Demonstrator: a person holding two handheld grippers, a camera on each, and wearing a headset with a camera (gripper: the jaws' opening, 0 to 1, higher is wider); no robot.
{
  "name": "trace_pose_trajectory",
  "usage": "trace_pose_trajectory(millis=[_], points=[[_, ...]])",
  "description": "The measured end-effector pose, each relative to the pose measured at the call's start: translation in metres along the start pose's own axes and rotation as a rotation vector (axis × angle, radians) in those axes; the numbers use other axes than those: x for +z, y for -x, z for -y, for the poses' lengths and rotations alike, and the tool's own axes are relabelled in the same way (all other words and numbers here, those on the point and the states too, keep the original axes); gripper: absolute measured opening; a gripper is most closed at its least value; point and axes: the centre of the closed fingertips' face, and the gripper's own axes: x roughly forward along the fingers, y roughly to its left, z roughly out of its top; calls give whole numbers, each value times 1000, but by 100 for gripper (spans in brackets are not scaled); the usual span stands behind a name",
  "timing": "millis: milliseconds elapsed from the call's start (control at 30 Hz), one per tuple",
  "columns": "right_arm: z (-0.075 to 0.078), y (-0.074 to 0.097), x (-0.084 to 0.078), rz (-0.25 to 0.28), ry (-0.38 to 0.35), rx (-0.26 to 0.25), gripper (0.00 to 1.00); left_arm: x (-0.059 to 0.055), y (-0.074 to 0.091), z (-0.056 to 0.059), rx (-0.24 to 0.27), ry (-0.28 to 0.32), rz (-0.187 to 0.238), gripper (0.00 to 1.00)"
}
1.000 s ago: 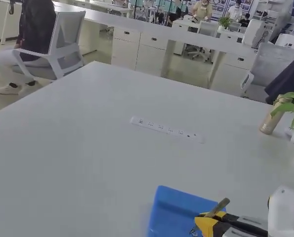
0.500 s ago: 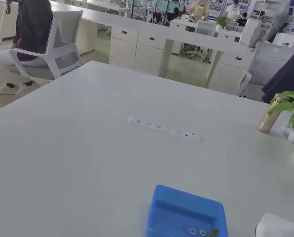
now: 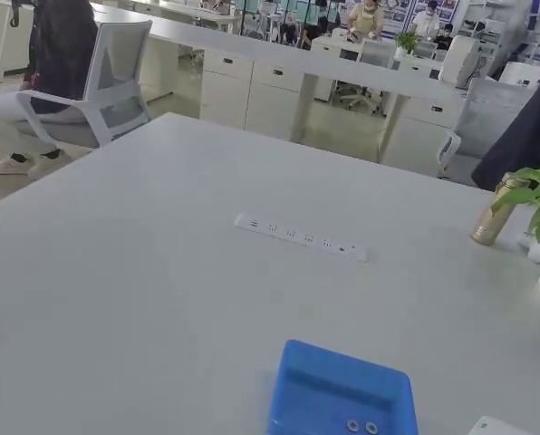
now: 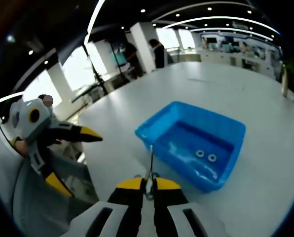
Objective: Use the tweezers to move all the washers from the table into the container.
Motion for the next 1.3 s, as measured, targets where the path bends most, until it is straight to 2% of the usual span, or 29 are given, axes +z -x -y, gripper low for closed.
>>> trace_pose_trajectory(millis=[233,433,667,767,833,933,1300], points=[[-4,-2,-1,-10,13,3,4,0,0,0,-2,-1,-1,74],[-11,-1,-3,-35,61,11,4,-1,-1,1,-6,-3,-4,74],[-20,-2,-4,-62,172,2,4,-1,-1,2,-10,-4,-8,74],[-19,-2,-7,-80,270,0,4,-1,-1,1,-7,-5,-7,74],[-24,-3,-11,-96,327,-1,5,-1,-1,1,-5,-4,-5,74],[-26,-4,-16,-111,383,-13,5,-1,-1,1,-4,-5,-7,74],[-26,-5,-19,-124,470,-21,4,-1,-1,1,-4,-5,-6,74]])
